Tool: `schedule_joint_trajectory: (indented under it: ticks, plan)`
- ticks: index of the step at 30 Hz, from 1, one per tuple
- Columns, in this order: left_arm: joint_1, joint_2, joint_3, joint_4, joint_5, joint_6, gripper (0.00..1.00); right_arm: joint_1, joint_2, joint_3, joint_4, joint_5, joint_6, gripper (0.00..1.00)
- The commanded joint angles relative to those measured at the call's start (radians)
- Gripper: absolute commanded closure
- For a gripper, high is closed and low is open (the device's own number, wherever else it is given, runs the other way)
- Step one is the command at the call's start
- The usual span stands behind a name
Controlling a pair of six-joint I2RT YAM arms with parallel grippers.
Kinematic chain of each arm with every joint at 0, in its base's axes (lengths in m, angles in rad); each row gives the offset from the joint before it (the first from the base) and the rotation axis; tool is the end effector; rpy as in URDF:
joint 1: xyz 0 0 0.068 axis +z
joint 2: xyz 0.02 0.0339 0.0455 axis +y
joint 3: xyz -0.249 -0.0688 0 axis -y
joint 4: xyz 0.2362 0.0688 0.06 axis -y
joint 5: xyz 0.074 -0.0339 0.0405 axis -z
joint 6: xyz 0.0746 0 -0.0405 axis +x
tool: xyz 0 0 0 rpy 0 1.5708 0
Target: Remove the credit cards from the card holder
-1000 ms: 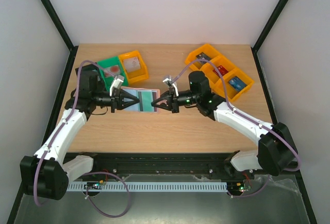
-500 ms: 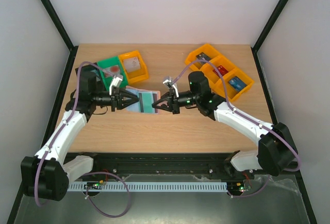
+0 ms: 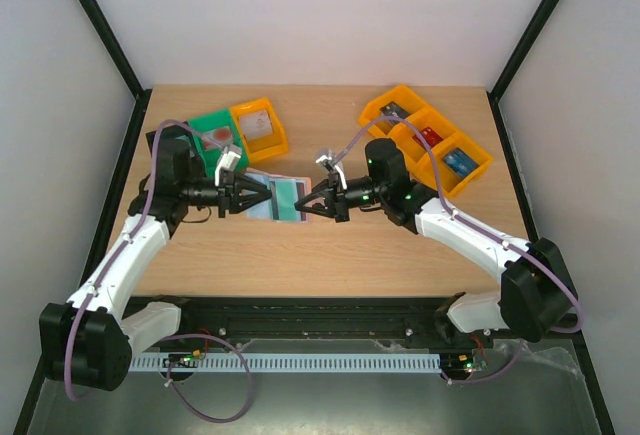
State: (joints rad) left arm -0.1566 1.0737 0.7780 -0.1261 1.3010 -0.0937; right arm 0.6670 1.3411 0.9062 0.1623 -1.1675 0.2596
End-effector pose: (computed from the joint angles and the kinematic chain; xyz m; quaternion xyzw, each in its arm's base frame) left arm 0.2163 -0.1069 0.2825 0.3499 0.6574 -0.5584 0.3656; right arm 0.1950 0.2409 0.2831 -0.4607 0.5836 0.6182 0.2550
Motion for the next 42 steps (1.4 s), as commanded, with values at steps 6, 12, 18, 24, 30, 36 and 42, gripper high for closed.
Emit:
schedule_joint_trajectory:
  ticks: [6,12,18,24,30,36,42]
  plan:
    - [-0.047,-0.005,0.001,0.02,0.007,-0.008,0.83,0.006,-0.03,0.009,0.149,-0.06,0.056,0.98]
    - [-0.058,-0.012,0.008,0.005,0.07,0.001,0.98,0.006,-0.022,0.01,0.155,-0.045,0.07,0.98]
    - [-0.006,-0.049,0.047,-0.186,0.138,0.187,0.98,-0.01,-0.055,-0.006,0.109,-0.002,0.026,0.98]
    - [0.012,-0.06,0.032,-0.184,0.106,0.187,0.98,-0.03,-0.066,-0.004,0.081,0.002,0.018,0.96]
    - [0.012,-0.055,0.026,-0.178,0.101,0.185,0.98,-0.047,-0.084,-0.015,0.062,0.016,-0.001,0.95]
    - [0.012,-0.05,0.025,-0.176,0.095,0.185,0.98,-0.047,-0.065,-0.03,0.157,-0.013,0.077,0.96]
    - [0.014,-0.048,0.025,-0.18,0.104,0.191,0.98,-0.047,-0.064,-0.027,0.126,-0.006,0.039,0.93]
